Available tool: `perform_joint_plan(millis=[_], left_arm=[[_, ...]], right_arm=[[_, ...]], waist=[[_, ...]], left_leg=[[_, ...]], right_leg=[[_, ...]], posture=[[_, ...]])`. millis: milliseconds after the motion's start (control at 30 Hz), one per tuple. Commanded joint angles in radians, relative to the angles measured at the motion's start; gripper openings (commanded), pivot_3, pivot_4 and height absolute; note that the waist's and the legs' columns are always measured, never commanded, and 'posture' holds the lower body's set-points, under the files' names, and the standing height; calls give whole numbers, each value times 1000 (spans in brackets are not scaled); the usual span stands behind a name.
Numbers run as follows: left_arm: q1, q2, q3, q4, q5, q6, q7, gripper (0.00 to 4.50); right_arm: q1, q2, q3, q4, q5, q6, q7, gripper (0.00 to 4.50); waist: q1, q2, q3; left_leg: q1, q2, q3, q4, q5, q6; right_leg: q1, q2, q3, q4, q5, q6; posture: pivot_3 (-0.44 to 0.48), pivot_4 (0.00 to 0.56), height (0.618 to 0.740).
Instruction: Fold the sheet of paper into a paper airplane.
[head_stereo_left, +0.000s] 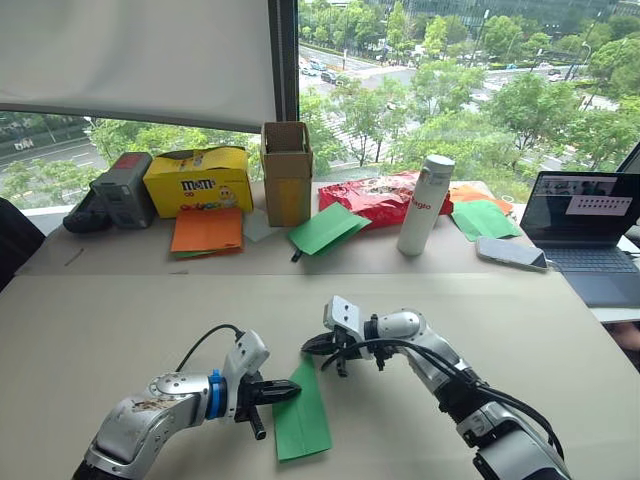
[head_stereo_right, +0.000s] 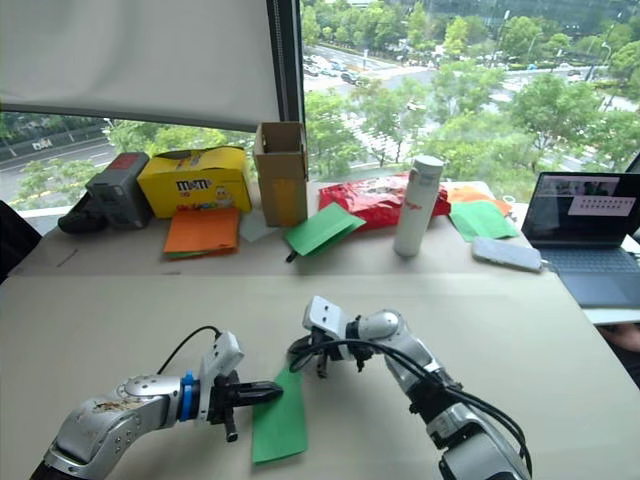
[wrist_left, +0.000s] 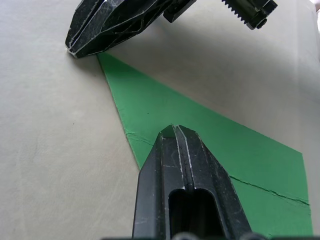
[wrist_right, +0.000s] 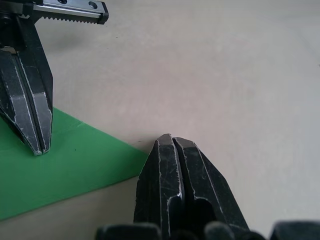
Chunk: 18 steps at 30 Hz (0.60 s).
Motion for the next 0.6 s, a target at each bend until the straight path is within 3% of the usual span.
perform_joint_plan(millis=[33, 200, 600], left_arm=[[-9, -3, -8, 2, 2, 1, 2, 0], [-29, 0, -25, 17, 15, -6, -6, 0], [-37, 11, -19, 32, 13, -8, -27, 0]], right_arm=[[-4, 5, -64, -106, 102, 31, 60, 23], [57, -15, -31, -212, 95, 68, 79, 23], [124, -40, 56, -196, -12, 73, 72, 23]], waist=[[-1, 0, 0], [-2, 0, 0], [-2, 0, 0]], left_leg=[[0, 0, 0, 0, 0, 0], [-1, 1, 1, -1, 0, 0], [0, 1, 1, -1, -1, 1]], right_leg=[[0, 0, 0, 0, 0, 0], [1, 1, 2, 3, 0, 0], [0, 1, 2, 3, 0, 0]], posture=[[0, 150, 740], [0, 150, 740], [0, 150, 740]])
